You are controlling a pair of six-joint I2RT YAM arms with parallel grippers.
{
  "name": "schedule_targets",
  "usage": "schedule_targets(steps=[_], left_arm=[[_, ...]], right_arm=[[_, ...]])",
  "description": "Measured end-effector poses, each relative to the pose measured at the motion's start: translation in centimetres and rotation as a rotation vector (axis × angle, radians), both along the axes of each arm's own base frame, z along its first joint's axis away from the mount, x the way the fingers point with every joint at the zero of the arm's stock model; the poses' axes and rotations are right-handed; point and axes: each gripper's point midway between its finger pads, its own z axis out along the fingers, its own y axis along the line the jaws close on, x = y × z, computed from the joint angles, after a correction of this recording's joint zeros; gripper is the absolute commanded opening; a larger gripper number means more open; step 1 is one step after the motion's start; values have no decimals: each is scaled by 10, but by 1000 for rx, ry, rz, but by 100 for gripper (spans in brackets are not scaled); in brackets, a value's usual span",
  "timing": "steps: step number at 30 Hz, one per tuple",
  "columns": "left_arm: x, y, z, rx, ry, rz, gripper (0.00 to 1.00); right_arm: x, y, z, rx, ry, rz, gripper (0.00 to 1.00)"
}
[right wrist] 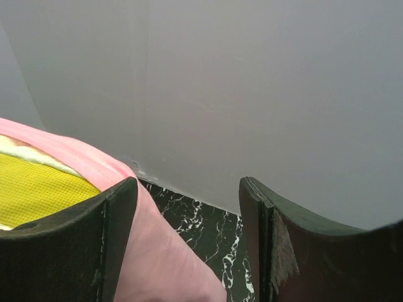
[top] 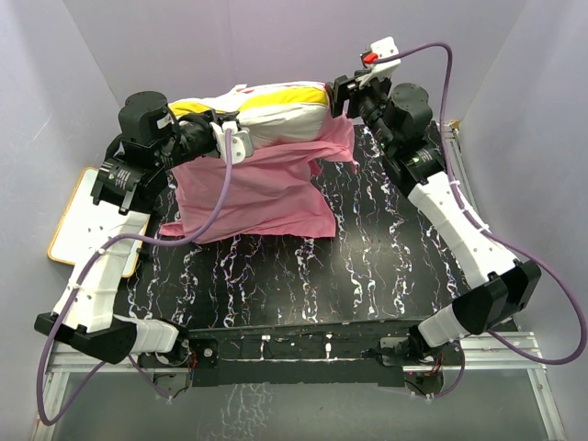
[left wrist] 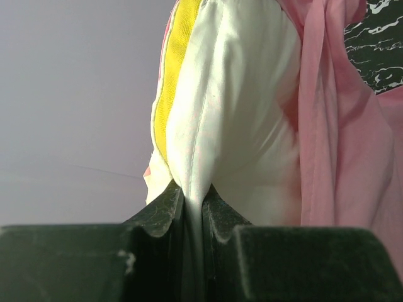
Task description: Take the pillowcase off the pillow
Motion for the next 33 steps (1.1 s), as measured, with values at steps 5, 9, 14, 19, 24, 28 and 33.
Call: schedule_targets(steps=[5,9,14,19,24,28,33], left_arm=[[-5,0,3,-1,-10,-10,0],[-7,0,4,-2,-11,-17,0],[-8,0,5,-3,-14,-18,0],[-11,1,6,-5,-18,-19,0],[-12,2,4,-6,-22,-19,0],[-13,2,3,-4,-29,-20,0],[-14,3,3,1,-38,-22,0]], right_arm=[[-18,0,15,10,-19,50,68],[-19,1,16,22,-6,88,61],[9,-23,-32,37,108,51,57],[19,-46,-140,37,353,11,64],[15,-52,-155,72,417,17,66],[12,-51,-98,144,331,39,73],[-21,-43,-21,250,184,154,78]])
